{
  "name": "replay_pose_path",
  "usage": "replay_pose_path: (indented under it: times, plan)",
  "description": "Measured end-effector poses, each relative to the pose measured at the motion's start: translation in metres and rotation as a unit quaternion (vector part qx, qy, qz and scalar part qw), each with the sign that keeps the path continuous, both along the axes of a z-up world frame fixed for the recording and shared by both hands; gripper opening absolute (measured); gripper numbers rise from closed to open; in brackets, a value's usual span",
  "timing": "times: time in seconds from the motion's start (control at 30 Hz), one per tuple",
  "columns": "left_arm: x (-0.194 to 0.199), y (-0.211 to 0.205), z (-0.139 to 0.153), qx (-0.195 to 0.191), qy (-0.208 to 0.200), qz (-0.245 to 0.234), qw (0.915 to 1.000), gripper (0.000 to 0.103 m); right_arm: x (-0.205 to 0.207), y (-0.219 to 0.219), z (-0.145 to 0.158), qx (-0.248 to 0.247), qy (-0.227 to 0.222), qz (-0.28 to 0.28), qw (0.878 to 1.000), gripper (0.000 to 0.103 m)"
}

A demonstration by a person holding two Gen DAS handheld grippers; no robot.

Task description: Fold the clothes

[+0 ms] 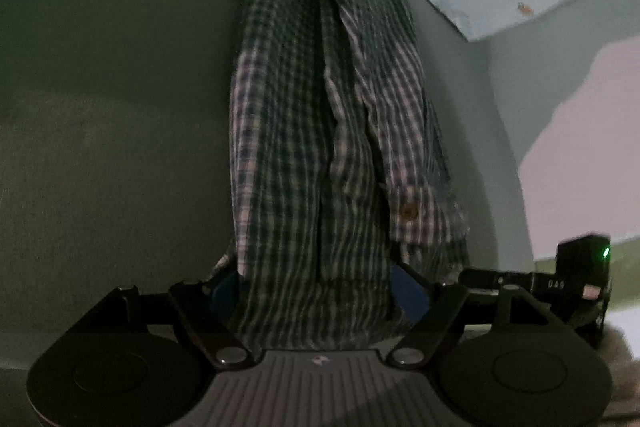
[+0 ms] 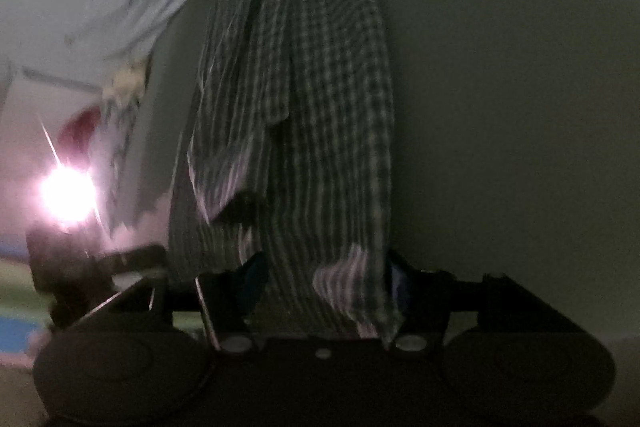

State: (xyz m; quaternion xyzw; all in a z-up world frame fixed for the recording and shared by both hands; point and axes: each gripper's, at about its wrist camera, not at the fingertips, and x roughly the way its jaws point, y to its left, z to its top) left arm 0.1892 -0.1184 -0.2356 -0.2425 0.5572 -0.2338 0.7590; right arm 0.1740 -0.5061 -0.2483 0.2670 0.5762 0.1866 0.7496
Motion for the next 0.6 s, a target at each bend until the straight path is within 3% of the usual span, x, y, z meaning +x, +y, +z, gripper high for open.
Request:
replay_pose_path:
  times: [0.2,0.33,0.43,0.6]
  plan:
    - [0.009,-0.002,-0.003,0.002,0.02,-0.035,0.9992,0.08,0.01,0.011,0.004,-0.016,0.012,0.026,0.999,0.059]
    - [0.003,0.004,0.002,-0.003,0.035,-0.037,0.9987,0.08,0.016,0.019,0.007,-0.039,0.02,0.049,0.998,0.059]
    - [-0.004,0.006,-0.005,0.019,0.044,-0.042,0.998,0.079,0.01,0.022,0.008,-0.059,0.017,0.071,0.996,0.059]
    - [-0.006,0.01,-0.007,0.015,0.047,-0.037,0.9981,0.081,0.012,0.019,0.006,-0.052,0.028,0.068,0.996,0.059]
